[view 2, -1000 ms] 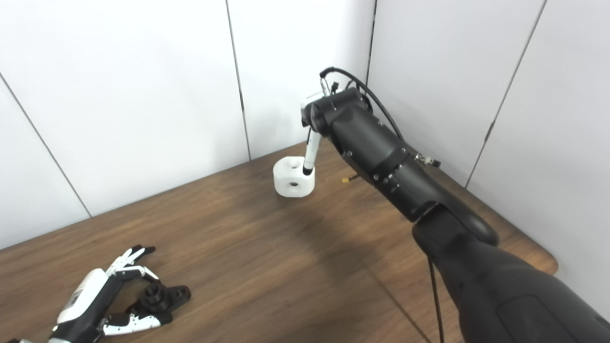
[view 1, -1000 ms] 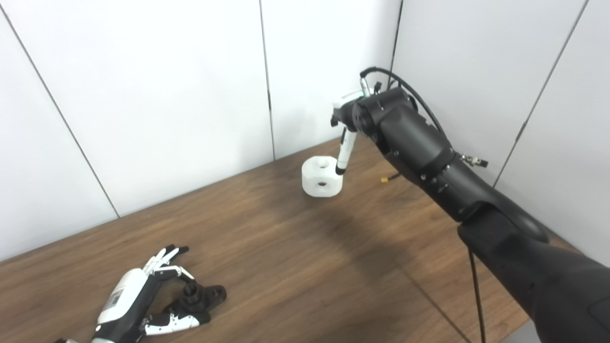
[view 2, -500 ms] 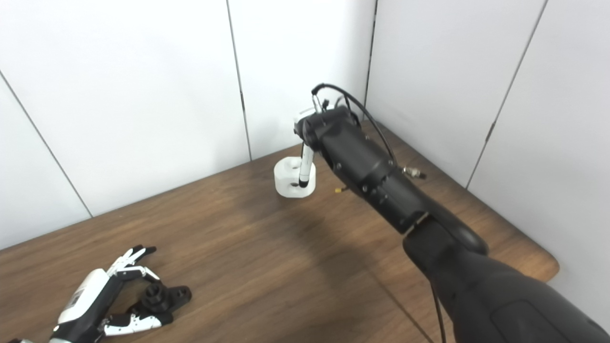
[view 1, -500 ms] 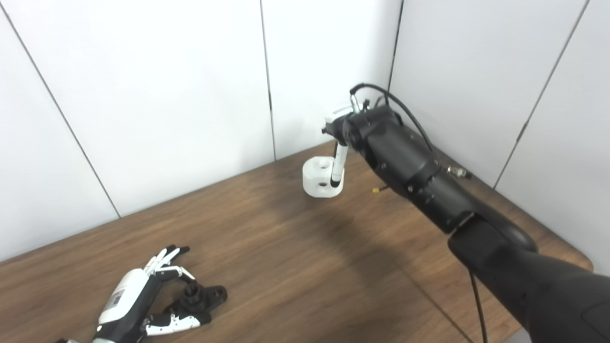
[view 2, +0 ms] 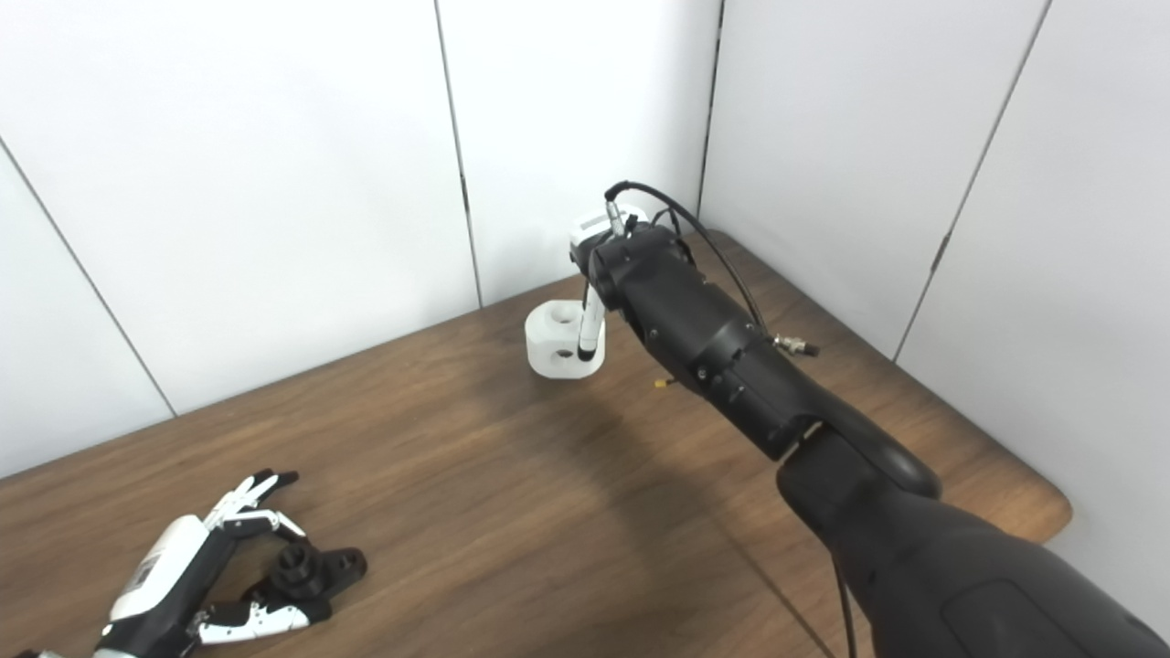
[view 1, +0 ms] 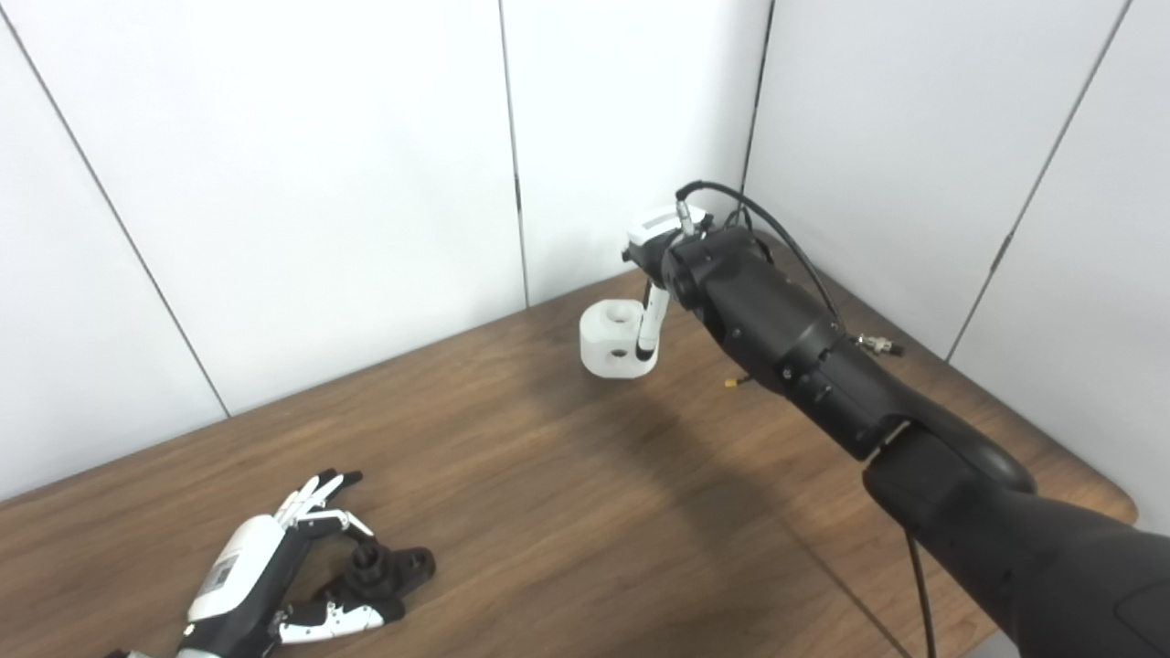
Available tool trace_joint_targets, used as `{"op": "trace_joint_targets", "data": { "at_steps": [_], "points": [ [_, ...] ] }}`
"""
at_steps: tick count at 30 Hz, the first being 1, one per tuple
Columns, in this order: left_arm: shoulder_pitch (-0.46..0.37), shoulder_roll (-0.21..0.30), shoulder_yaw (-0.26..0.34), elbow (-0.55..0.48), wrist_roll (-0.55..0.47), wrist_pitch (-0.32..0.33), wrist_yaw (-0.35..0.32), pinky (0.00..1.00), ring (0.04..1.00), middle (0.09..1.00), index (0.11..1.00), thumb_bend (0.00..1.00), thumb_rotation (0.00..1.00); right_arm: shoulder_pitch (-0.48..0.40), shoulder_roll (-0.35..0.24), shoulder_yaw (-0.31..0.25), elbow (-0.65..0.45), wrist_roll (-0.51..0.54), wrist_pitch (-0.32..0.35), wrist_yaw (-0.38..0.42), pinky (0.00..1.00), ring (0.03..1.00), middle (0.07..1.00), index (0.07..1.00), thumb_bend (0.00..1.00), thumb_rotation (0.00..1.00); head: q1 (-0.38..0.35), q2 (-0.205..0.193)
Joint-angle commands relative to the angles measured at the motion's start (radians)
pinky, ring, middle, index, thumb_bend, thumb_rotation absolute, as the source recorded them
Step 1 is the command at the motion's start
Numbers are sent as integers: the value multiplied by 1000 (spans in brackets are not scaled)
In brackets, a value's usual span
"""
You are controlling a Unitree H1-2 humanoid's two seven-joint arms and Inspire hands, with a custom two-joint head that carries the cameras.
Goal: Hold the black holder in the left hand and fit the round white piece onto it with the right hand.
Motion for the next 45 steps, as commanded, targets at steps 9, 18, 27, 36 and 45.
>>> {"op": "trace_joint_targets", "data": {
  "at_steps": [9, 18, 27, 36, 45],
  "points": [
    [120, 18, -16, 44, 52, 64, -9, 1000, 1000, 938, 484, 523, 54, -11, -8, 8, 6, 34, -6, -110, 989, 1000, 1000, 868, 979, 367, 8, 7],
    [127, 17, -14, 30, 50, 73, -21, 1000, 1000, 942, 483, 523, 54, -4, -4, 30, 32, 45, 6, -130, 960, 993, 979, 827, 975, 363, 17, 16],
    [134, 17, -17, 23, 53, 67, -10, 1000, 1000, 936, 483, 523, 55, 6, 7, 37, 47, 57, 9, -160, 966, 982, 971, 806, 969, 351, 25, 24],
    [141, 19, -3, 1, 35, 77, -22, 1000, 1000, 939, 483, 523, 54, 28, 14, 30, 33, 88, 12, -200, 915, 949, 943, 731, 926, 297, 40, 42],
    [152, 13, 0, -20, 46, 81, -15, 1000, 1000, 933, 484, 523, 55, 70, 58, -16, 46, 117, 19, -431, 850, 847, 805, 508, 596, 178, 63, 55]
  ]
}}
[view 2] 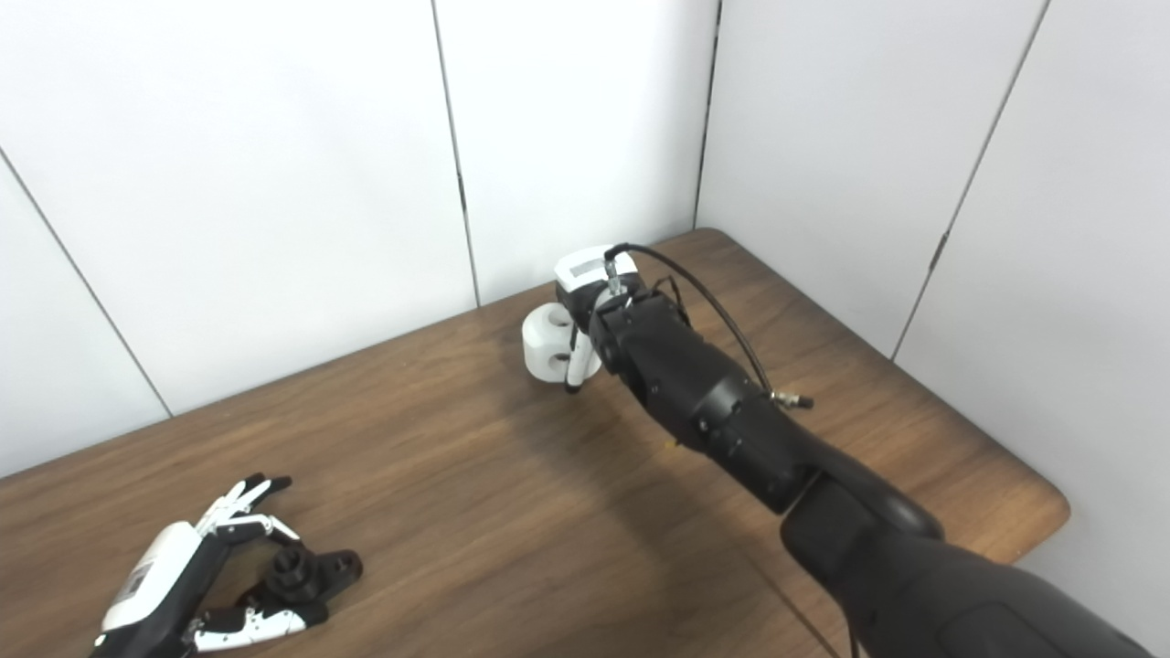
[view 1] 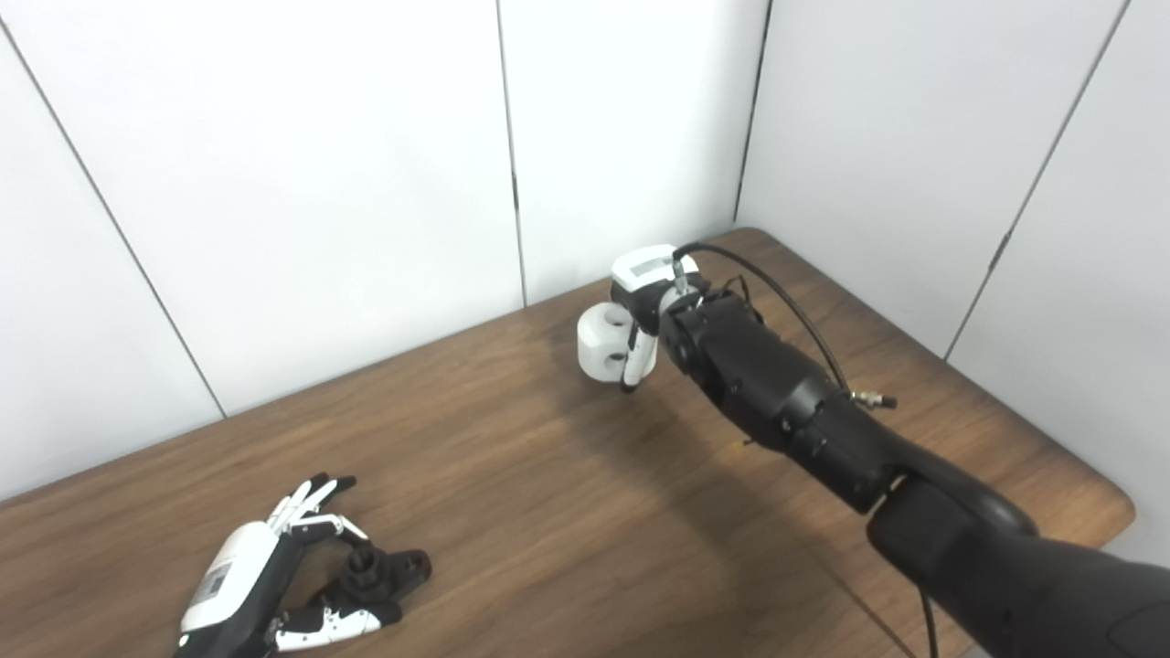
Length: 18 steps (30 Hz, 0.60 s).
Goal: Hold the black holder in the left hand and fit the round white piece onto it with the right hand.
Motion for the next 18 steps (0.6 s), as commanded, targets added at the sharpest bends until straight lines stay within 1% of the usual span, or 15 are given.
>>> {"op": "trace_joint_targets", "data": {
  "at_steps": [1, 4, 8, 11, 15, 17, 18],
  "points": [
    [113, 10, -21, 52, 29, 39, -5, 1000, 1000, 933, 483, 523, 54, -34, 0, -26, -2, -3, 13, -118, 845, 822, 774, 495, 561, 161, 1, 2],
    [116, 9, -19, 46, 30, 42, -7, 1000, 1000, 932, 484, 523, 54, -29, 12, -29, 21, -7, 18, -191, 854, 793, 732, 483, 527, 143, 6, 5],
    [119, 8, -17, 38, 27, 50, -12, 1000, 1000, 935, 484, 523, 54, -16, 31, -37, 34, -15, 28, -268, 884, 806, 736, 483, 523, 142, 8, 8],
    [119, 7, -15, 40, 26, 48, -9, 1000, 1000, 935, 484, 523, 54, -5, 48, -51, 41, -15, 30, -324, 868, 799, 733, 483, 523, 141, 14, 11],
    [120, 4, -16, 38, 32, 46, -6, 1000, 1000, 931, 484, 523, 53, 4, 42, -52, 21, -3, 25, -340, 846, 787, 732, 484, 522, 141, 43, 25],
    [123, 1, -17, 28, 37, 58, -8, 1000, 1000, 931, 484, 523, 53, 1, 34, -54, -8, 14, 16, -316, 846, 790, 733, 484, 522, 141, 62, 33],
    [125, 0, -19, 22, 44, 68, -8, 1000, 1000, 930, 484, 523, 54, -2, 29, -57, -28, 28, 13, -294, 845, 796, 739, 484, 523, 140, 82, 41]
  ]
}}
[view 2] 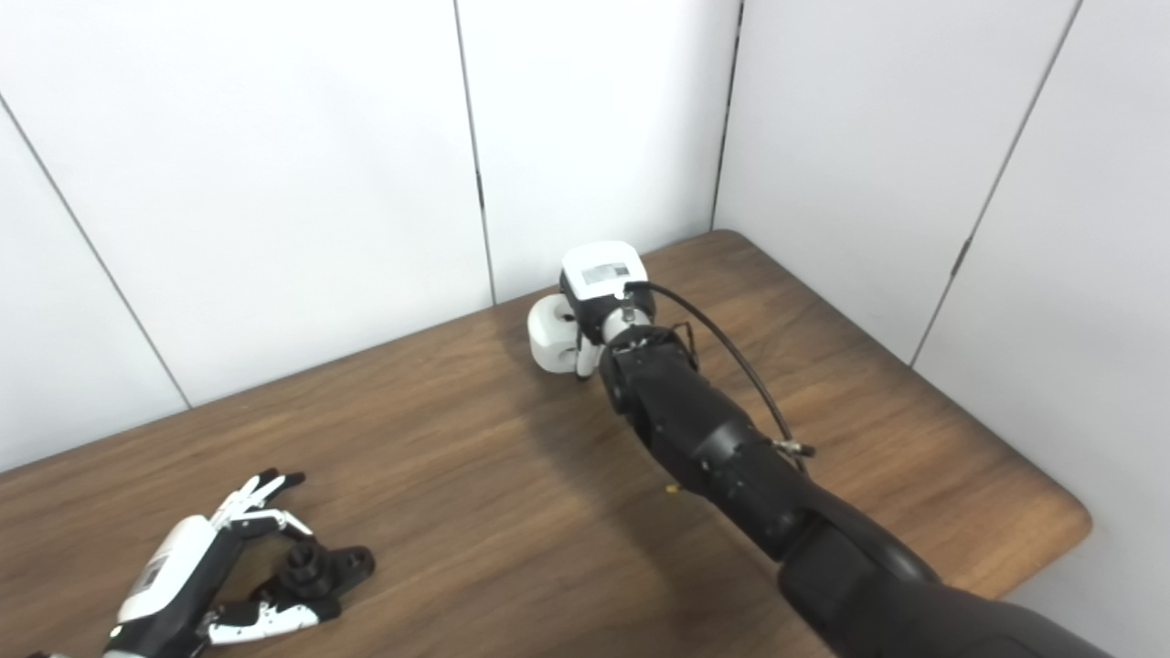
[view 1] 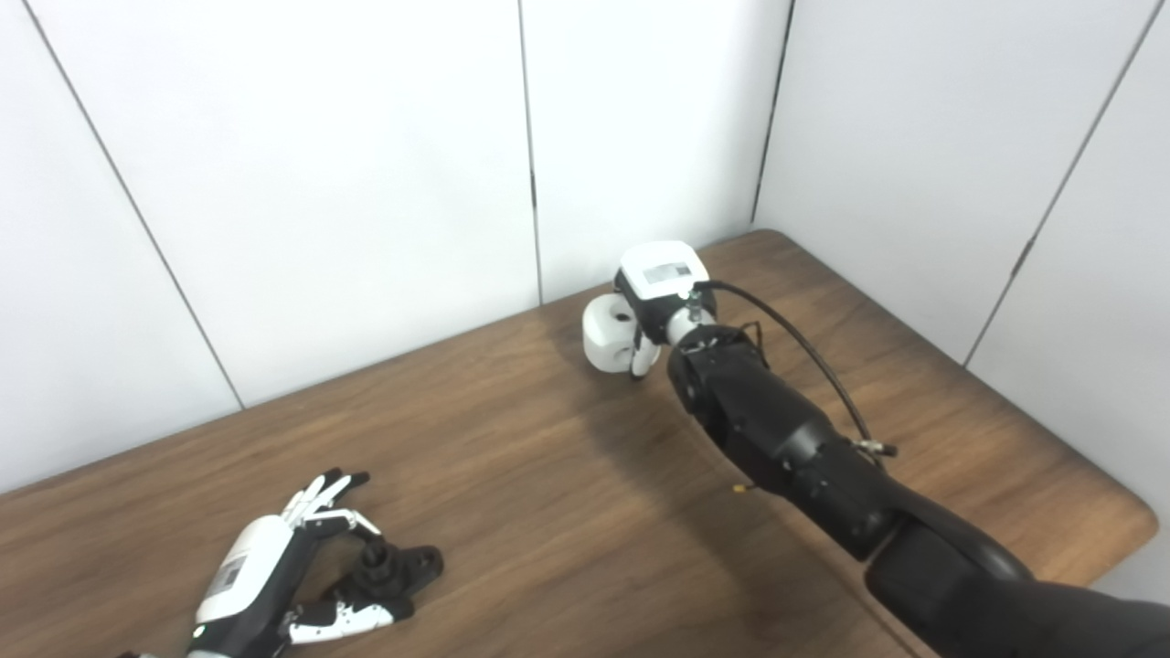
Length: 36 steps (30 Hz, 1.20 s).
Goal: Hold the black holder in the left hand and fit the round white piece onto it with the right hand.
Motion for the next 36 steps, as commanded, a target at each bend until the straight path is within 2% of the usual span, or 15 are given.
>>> {"op": "trace_joint_targets", "data": {
  "at_steps": [1, 10, 13, 18, 24, 30, 36],
  "points": [
    [113, 0, -30, 38, 44, 59, -6, 1000, 1000, 929, 484, 523, 54, -57, -34, -25, -80, 25, 2, 26, 843, 803, 744, 484, 524, 139, 16, 6],
    [107, -40, -52, 29, 66, 111, -11, 1000, 1000, 934, 484, 523, 55, -108, -44, 8, -364, 68, 13, 366, 742, 811, 756, 482, 526, 140, 196, 50],
    [103, -58, -63, 21, 75, 141, -14, 1000, 1000, 936, 484, 523, 55, -112, -35, 13, -425, 87, 5, 428, 755, 817, 756, 482, 526, 142, 266, 65],
    [92, -84, -79, 17, 91, 176, -7, 1000, 1000, 940, 483, 524, 57, -111, -24, 23, -509, 123, -28, 481, 729, 812, 746, 482, 526, 142, 355, 95],
    [74, -108, -91, 25, 84, 206, -7, 1000, 1000, 942, 482, 524, 57, -105, 2, 38, -566, 154, -57, 519, 675, 803, 747, 479, 526, 144, 409, 126],
    [61, -117, -100, 25, 85, 229, -10, 1000, 1000, 943, 481, 524, 57, -99, 32, 67, -591, 179, -85, 540, 700, 817, 755, 480, 525, 145, 419, 142],
    [57, -120, -103, 24, 80, 235, -13, 1000, 1000, 940, 481, 524, 58, -83, 75, 89, -624, 169, -73, 566, 743, 821, 762, 481, 526, 144, 418, 152]
  ]
}}
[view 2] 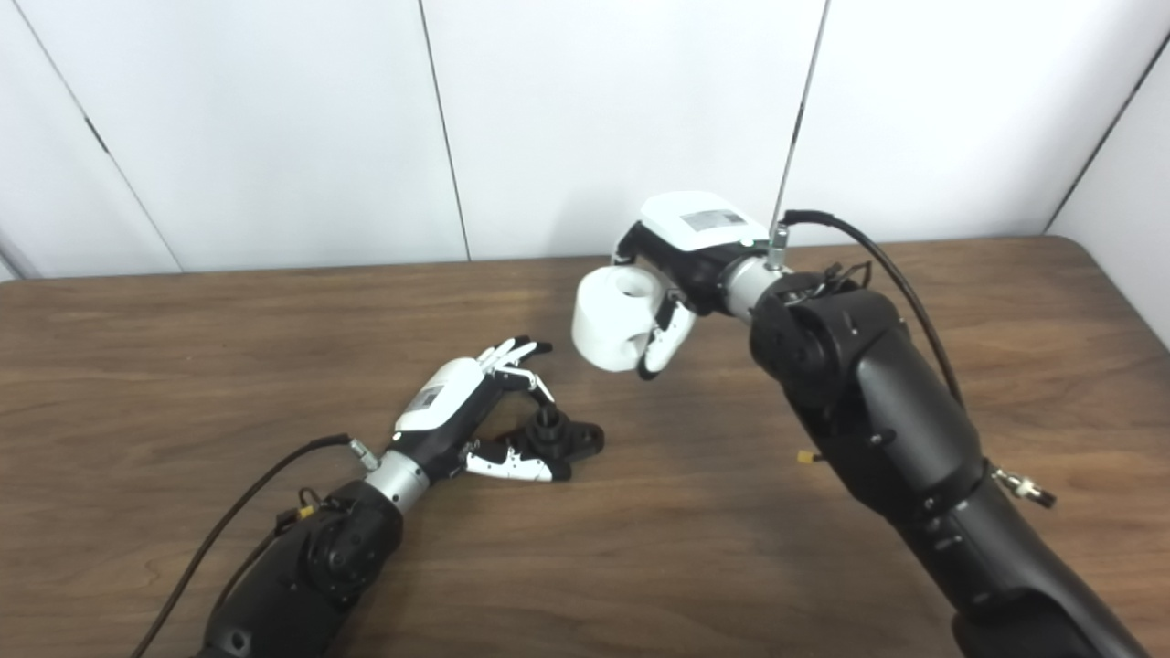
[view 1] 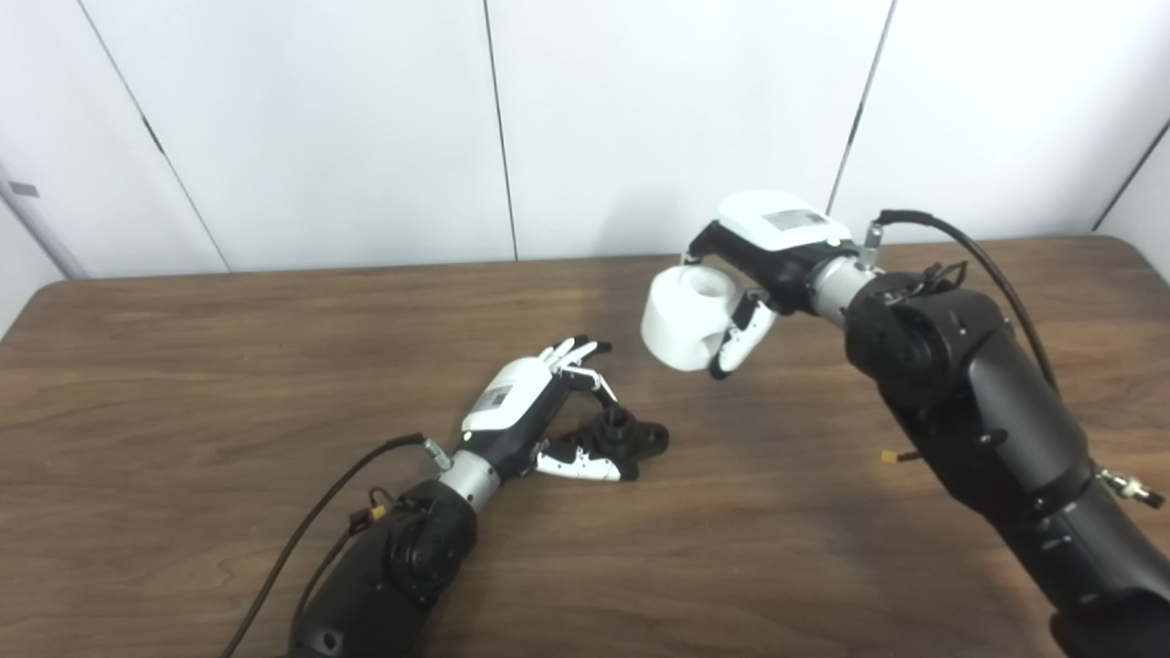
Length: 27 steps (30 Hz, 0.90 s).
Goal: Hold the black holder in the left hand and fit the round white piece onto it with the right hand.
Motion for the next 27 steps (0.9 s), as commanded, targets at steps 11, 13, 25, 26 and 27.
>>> {"op": "trace_joint_targets", "data": {
  "at_steps": [11, 13, 25, 26, 27],
  "points": [
    [55, -32, -66, 61, 41, 70, -60, 1000, 1000, 940, 482, 524, 57, -14, 62, 43, -55, -29, -31, 10, 761, 819, 752, 483, 526, 145, 6, 11],
    [55, -33, -67, 60, 37, 70, -61, 1000, 1000, 940, 481, 524, 57, -13, 68, 48, -52, -33, -28, 15, 772, 821, 755, 483, 526, 145, 8, 12],
    [53, -35, -83, 45, 42, 80, -48, 1000, 1000, 931, 481, 524, 58, 1, 74, 66, -35, -6, -69, 8, 775, 817, 753, 482, 526, 142, 21, 25],
    [54, -35, -84, 43, 40, 82, -48, 1000, 1000, 929, 481, 524, 58, 3, 70, 72, -31, -6, -81, 10, 775, 816, 752, 482, 526, 143, 22, 26],
    [54, -35, -86, 39, 40, 84, -49, 1000, 1000, 929, 481, 524, 58, 4, 66, 79, -29, -7, -90, 17, 782, 821, 756, 482, 526, 145, 24, 27]
  ]
}}
